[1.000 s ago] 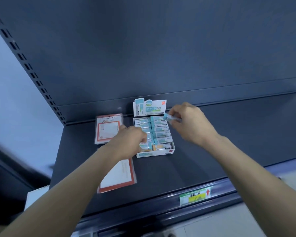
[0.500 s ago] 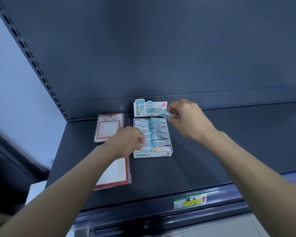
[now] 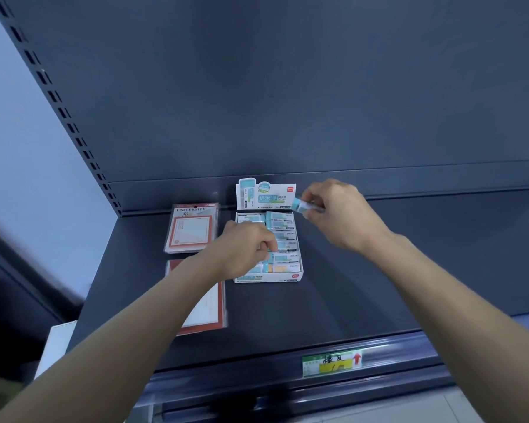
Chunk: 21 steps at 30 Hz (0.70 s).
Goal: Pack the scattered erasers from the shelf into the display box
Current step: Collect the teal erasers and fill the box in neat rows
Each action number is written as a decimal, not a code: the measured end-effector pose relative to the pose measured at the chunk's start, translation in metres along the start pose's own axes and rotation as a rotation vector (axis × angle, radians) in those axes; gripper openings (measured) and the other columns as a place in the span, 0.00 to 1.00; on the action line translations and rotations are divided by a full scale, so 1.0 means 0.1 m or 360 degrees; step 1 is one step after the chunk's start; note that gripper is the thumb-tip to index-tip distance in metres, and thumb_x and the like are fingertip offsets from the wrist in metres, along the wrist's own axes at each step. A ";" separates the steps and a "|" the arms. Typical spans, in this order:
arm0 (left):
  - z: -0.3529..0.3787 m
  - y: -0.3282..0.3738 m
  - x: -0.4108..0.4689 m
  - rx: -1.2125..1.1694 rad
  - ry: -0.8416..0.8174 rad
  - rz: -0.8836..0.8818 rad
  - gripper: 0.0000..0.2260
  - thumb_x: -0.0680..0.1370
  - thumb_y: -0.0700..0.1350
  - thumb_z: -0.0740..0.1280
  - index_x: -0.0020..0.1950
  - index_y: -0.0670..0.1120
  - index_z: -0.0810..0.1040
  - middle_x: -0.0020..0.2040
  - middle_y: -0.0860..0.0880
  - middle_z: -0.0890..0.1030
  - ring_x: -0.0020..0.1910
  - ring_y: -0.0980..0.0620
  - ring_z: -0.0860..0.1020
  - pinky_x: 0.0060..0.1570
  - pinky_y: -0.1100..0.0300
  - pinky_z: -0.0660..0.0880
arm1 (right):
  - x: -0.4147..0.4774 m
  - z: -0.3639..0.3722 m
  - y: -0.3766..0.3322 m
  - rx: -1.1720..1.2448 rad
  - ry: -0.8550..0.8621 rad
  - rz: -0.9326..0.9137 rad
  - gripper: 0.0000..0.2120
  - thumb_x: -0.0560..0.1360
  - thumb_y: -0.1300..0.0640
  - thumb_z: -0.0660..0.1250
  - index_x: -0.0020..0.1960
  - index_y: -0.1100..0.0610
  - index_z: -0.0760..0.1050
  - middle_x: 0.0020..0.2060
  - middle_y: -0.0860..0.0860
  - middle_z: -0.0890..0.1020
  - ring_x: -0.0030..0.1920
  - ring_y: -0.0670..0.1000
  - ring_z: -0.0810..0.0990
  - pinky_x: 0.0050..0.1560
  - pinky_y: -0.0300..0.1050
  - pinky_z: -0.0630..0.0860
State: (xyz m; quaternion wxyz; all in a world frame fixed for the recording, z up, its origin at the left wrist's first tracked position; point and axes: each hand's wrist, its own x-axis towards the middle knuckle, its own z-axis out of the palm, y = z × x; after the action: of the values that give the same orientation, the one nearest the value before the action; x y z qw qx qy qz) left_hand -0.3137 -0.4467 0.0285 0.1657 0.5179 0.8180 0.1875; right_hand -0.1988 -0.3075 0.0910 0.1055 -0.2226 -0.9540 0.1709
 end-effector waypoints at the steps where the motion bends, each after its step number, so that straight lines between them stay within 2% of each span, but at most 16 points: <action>1: 0.03 0.00 0.01 0.0002 -0.0012 0.0009 0.08 0.77 0.40 0.64 0.53 0.46 0.80 0.54 0.49 0.79 0.54 0.50 0.75 0.63 0.50 0.67 | -0.01 0.00 0.02 -0.0016 -0.0021 0.0002 0.07 0.77 0.59 0.63 0.54 0.57 0.76 0.47 0.52 0.74 0.49 0.57 0.76 0.48 0.47 0.74; 6: 0.16 -0.01 0.08 0.0196 -0.0063 0.0051 0.10 0.78 0.44 0.63 0.57 0.49 0.79 0.56 0.50 0.77 0.59 0.50 0.70 0.62 0.54 0.58 | -0.07 0.04 0.11 -0.0064 -0.0158 0.0017 0.06 0.77 0.57 0.64 0.54 0.55 0.76 0.48 0.52 0.75 0.49 0.56 0.76 0.49 0.47 0.74; 10: 0.18 0.01 0.11 0.0246 -0.0015 0.0038 0.13 0.80 0.45 0.61 0.63 0.50 0.76 0.60 0.51 0.75 0.60 0.50 0.68 0.62 0.54 0.58 | -0.07 0.06 0.15 -0.0059 -0.0193 0.0043 0.07 0.77 0.57 0.64 0.54 0.54 0.76 0.48 0.50 0.74 0.50 0.55 0.76 0.51 0.49 0.75; 14: 0.19 0.00 0.12 0.0333 -0.0081 0.0052 0.14 0.80 0.46 0.59 0.65 0.51 0.75 0.60 0.51 0.74 0.59 0.50 0.67 0.62 0.53 0.58 | -0.07 0.09 0.18 -0.0068 -0.0216 0.0043 0.06 0.77 0.57 0.65 0.53 0.54 0.77 0.49 0.52 0.76 0.50 0.55 0.76 0.51 0.49 0.75; 18: 0.13 -0.03 0.11 0.0219 -0.0018 0.0010 0.13 0.81 0.45 0.58 0.62 0.50 0.77 0.59 0.51 0.75 0.59 0.49 0.68 0.61 0.52 0.59 | -0.06 0.24 0.17 -0.0116 -0.0432 -0.0059 0.07 0.77 0.54 0.65 0.53 0.54 0.78 0.49 0.52 0.79 0.50 0.55 0.77 0.51 0.48 0.75; 21: 0.08 -0.06 0.06 0.0217 0.0045 -0.0043 0.13 0.81 0.42 0.57 0.61 0.50 0.77 0.60 0.50 0.76 0.61 0.48 0.69 0.62 0.51 0.60 | -0.05 0.41 0.12 -0.0085 -0.0580 -0.0083 0.07 0.75 0.59 0.65 0.52 0.54 0.77 0.44 0.50 0.77 0.48 0.54 0.76 0.50 0.46 0.74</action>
State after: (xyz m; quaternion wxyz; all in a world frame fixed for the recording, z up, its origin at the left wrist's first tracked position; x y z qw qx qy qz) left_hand -0.3179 -0.4423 0.0182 0.1211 0.5141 0.8381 0.1364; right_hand -0.2007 -0.3110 0.0479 -0.0705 -0.1659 -0.9670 0.1802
